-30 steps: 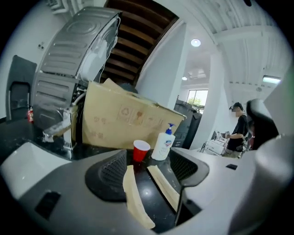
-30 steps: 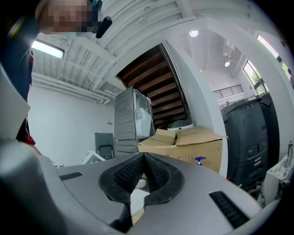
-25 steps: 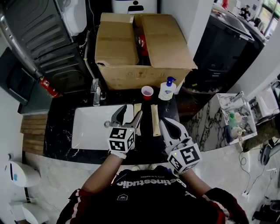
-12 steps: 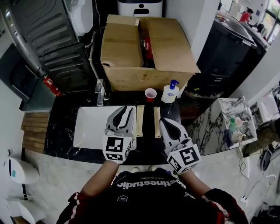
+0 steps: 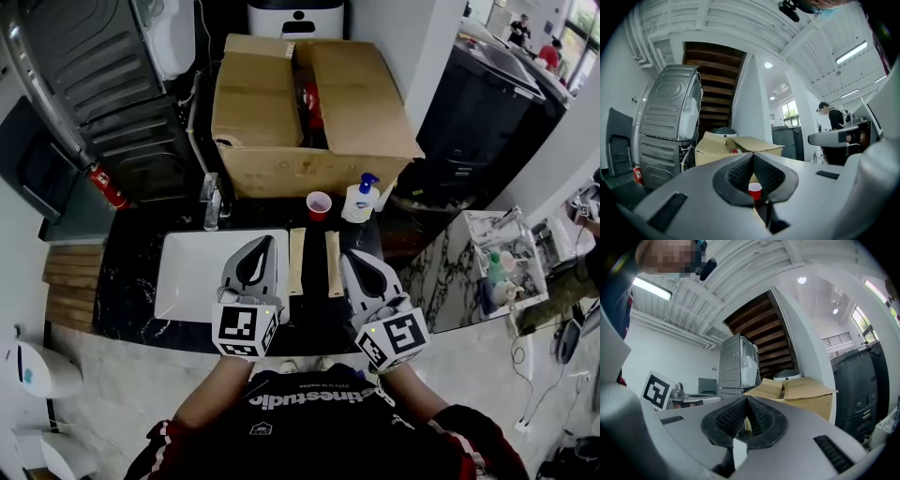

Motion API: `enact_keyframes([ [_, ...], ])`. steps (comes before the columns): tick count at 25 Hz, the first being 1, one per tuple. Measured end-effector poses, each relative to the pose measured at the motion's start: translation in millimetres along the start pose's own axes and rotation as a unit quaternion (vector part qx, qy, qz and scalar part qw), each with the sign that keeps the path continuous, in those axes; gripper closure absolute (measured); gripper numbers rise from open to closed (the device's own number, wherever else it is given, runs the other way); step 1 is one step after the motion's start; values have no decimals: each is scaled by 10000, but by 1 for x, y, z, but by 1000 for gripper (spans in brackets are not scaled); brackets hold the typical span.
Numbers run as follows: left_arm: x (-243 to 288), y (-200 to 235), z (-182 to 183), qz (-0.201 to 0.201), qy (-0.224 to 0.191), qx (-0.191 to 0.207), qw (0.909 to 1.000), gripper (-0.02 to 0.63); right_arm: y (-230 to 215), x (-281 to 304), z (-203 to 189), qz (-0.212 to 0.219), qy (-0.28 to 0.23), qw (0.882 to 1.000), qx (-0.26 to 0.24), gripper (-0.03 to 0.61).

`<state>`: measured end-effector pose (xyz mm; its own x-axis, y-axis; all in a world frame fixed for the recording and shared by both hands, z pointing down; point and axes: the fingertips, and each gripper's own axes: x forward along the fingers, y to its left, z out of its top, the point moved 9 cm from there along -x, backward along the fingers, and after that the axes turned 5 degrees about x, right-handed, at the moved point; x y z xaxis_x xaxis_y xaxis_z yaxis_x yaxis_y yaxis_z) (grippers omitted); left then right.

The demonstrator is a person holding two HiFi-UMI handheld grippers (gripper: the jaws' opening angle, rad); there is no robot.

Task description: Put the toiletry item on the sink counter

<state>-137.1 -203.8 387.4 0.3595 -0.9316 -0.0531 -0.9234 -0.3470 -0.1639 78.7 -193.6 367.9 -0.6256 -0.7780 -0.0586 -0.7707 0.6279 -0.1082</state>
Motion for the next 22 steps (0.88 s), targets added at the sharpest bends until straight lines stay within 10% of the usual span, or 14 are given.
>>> enact_keyframes([
  [22, -1, -13, 3, -219, -210, -8, 9995, 599, -1, 3, 0, -190, -72, 9998, -87, 541],
])
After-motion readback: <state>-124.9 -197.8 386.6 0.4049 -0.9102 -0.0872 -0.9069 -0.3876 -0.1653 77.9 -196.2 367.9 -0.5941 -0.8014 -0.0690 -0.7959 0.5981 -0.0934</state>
